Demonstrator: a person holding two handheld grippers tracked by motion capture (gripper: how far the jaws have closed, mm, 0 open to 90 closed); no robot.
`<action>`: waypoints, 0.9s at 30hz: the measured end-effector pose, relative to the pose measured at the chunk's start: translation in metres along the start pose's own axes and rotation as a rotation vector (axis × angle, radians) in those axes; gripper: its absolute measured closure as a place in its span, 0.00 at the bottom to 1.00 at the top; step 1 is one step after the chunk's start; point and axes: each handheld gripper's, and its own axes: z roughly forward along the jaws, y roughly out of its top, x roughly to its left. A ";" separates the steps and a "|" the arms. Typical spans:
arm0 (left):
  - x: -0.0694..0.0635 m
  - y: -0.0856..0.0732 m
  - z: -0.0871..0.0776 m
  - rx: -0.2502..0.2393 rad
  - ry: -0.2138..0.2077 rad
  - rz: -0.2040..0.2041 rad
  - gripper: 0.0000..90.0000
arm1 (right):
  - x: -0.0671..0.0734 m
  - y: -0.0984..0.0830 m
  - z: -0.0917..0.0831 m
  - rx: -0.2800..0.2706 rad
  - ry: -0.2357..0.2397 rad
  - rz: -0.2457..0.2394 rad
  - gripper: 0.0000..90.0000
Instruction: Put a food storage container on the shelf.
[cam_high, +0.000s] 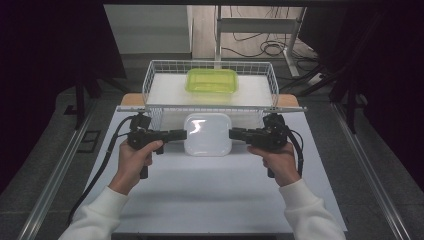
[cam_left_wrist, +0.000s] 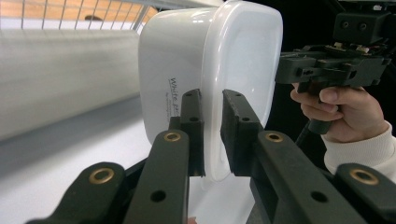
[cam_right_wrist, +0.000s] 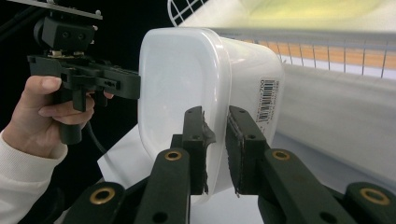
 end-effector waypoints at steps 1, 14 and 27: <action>-0.001 0.002 -0.001 -0.001 0.001 0.005 0.88 | 0.001 0.002 0.000 -0.003 0.001 -0.003 0.86; -0.009 0.022 -0.006 -0.014 0.009 0.033 0.88 | 0.004 0.022 -0.005 -0.030 0.003 -0.017 0.86; -0.016 0.045 -0.010 -0.035 0.020 0.069 0.88 | 0.005 0.041 -0.009 -0.059 0.006 -0.038 0.86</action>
